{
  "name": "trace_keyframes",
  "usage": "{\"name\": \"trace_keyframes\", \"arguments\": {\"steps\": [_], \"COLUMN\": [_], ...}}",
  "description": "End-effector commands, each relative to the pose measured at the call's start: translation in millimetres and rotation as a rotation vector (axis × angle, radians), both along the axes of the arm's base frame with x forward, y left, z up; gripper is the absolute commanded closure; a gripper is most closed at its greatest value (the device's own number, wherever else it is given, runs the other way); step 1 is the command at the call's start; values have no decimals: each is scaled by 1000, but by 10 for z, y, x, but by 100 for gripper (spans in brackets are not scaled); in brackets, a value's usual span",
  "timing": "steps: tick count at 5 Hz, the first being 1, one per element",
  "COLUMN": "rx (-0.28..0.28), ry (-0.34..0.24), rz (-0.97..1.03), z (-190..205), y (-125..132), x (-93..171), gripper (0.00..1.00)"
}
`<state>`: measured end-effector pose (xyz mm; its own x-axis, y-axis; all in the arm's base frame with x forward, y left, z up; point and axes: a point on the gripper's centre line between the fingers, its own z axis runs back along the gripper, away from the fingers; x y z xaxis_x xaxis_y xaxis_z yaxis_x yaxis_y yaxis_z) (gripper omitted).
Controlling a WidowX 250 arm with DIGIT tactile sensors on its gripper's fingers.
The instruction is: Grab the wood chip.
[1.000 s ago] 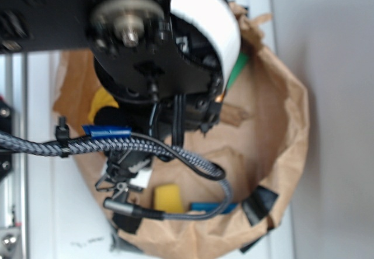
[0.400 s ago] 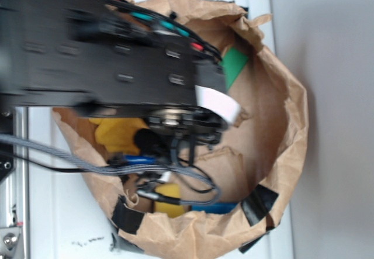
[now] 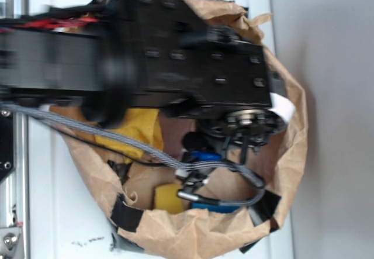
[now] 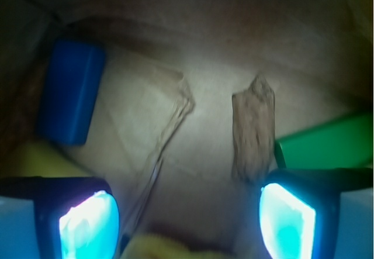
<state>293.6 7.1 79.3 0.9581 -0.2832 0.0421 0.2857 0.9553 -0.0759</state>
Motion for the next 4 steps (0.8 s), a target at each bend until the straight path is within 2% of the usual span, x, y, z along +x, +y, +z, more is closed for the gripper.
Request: {"name": "trace_keyframes", "arguments": {"steps": [1,3,4], "rx": [-14,-14,-13], "ry": [-77,-77,-127], "rz": [-59,-59,-138], "z": [8,8,-167], "y": [-106,-106,-21], "x": [210,210,265], "gripper": [0,0,0]}}
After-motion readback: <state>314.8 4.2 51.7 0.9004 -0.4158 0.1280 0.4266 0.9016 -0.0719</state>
